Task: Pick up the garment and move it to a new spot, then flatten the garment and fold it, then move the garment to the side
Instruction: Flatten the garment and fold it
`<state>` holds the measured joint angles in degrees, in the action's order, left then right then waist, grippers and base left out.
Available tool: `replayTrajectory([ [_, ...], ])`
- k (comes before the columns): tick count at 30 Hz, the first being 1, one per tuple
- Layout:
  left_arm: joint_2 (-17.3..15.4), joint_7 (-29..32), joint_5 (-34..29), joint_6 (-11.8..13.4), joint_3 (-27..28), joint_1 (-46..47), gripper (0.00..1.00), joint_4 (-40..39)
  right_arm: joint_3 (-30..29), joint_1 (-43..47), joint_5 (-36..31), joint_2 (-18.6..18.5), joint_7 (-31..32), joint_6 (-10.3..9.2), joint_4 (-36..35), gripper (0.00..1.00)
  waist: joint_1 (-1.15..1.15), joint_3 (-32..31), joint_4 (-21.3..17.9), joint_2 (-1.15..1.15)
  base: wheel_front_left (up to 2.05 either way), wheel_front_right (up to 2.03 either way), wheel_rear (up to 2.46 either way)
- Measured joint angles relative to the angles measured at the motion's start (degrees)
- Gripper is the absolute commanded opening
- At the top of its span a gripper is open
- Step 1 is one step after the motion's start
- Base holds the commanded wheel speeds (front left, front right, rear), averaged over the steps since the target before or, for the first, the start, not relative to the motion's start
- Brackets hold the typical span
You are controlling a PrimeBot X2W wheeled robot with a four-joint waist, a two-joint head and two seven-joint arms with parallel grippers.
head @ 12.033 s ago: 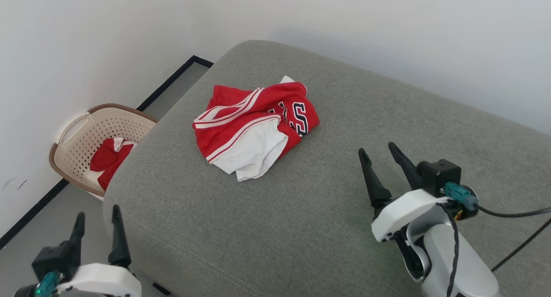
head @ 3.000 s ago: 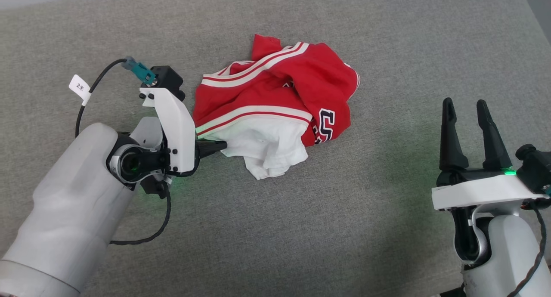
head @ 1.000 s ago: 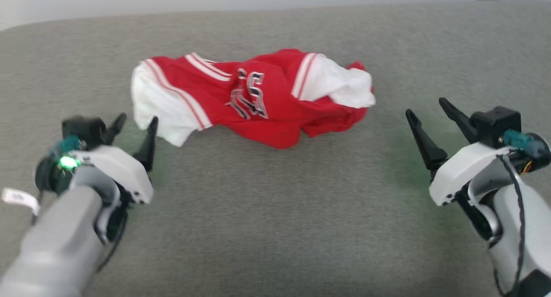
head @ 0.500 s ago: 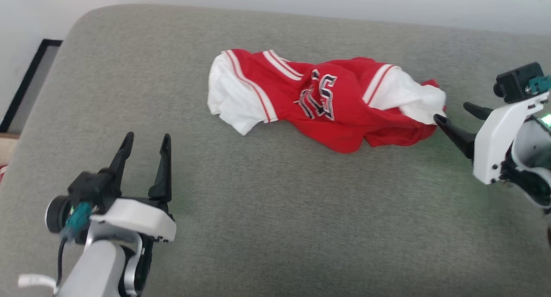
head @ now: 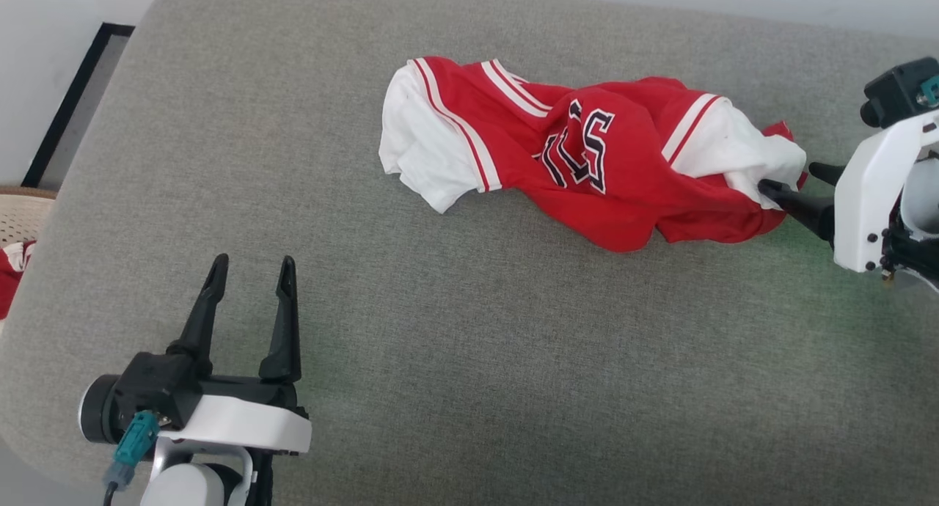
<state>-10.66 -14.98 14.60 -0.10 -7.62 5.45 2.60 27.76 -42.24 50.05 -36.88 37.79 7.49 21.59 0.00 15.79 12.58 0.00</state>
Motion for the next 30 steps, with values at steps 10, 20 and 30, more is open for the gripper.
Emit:
replayTrajectory([
  [10, 3.97, 0.00, -3.83, -4.01, 3.66, 0.00, 1.00, 0.58, 3.09, -2.60, 2.94, -0.56, 0.87, 0.00, -0.89, 1.00, 0.00, 1.49, -0.49, 0.00, 0.00, 0.00, 0.00],
  [20, 6.22, 0.00, -5.02, -6.04, 5.73, 0.62, 1.00, 1.76, 5.80, -4.19, 5.58, -1.43, -2.08, 0.00, -1.86, 0.14, 0.00, 2.38, -0.33, 0.00, 0.00, 0.00, 0.00],
  [30, 6.86, 0.00, -5.57, -6.92, 7.86, 0.75, 1.00, 2.50, 4.76, -4.93, 6.46, -3.57, -8.39, 0.01, -1.25, 0.00, 0.00, 2.04, -1.81, 0.00, 0.00, 0.00, 0.00],
])
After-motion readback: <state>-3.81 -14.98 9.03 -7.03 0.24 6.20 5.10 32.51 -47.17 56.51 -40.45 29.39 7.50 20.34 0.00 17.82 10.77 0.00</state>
